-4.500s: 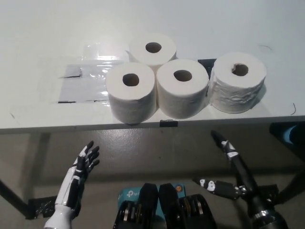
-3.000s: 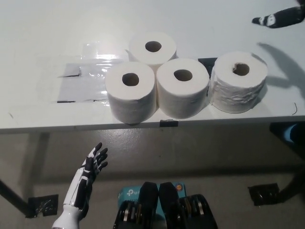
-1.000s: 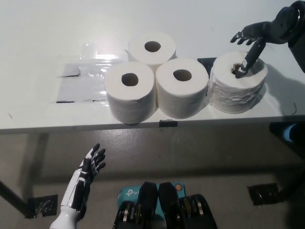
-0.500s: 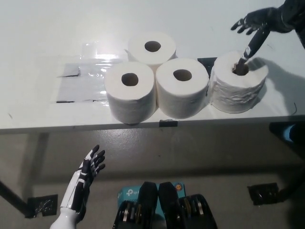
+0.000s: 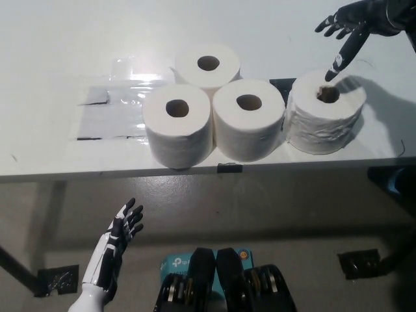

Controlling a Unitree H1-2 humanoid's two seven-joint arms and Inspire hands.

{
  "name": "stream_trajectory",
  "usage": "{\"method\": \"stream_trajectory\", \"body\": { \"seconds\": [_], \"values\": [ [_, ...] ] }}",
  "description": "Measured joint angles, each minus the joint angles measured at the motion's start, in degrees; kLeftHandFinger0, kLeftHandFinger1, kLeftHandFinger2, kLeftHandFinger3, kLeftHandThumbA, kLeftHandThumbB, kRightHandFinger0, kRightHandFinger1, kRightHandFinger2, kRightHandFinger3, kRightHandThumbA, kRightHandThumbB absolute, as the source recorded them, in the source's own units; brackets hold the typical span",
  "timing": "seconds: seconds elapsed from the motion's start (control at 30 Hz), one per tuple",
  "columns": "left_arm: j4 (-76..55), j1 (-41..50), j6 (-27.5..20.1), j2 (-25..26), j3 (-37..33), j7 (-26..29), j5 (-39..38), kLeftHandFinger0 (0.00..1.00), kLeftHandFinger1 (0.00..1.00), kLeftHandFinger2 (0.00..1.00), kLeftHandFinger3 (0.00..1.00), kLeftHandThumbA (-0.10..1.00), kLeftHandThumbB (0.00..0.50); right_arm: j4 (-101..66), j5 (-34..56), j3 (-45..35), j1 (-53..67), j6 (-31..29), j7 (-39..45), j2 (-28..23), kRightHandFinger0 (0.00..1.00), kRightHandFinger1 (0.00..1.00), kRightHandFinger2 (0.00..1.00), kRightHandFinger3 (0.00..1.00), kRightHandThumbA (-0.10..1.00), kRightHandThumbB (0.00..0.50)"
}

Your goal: A few rolls of toilet paper are kept infront of the robot and the robot uses its right hand to lift one of the rolls and and places it on top of the other rolls to stack it.

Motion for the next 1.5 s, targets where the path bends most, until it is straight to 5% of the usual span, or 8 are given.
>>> {"method": "stream_trajectory", "body": {
  "seconds": [0.27, 1.5],
  "values": [
    [0.0, 0.0, 0.0, 0.0, 0.0, 0.0, 0.0, 1.00, 1.00, 1.00, 1.00, 1.00, 0.154, 1.3, -0.4, 0.5, 0.3, 0.1, -0.3, 0.3, 1.00, 1.00, 1.00, 1.00, 1.00, 0.418],
    [-0.2, 0.7, -0.1, 0.0, -0.1, 0.0, -0.1, 1.00, 1.00, 1.00, 1.00, 1.00, 0.152, 2.9, -3.1, 2.2, 4.4, -1.5, -7.3, 2.2, 1.00, 1.00, 1.00, 1.00, 1.00, 0.386]
  ]
}}
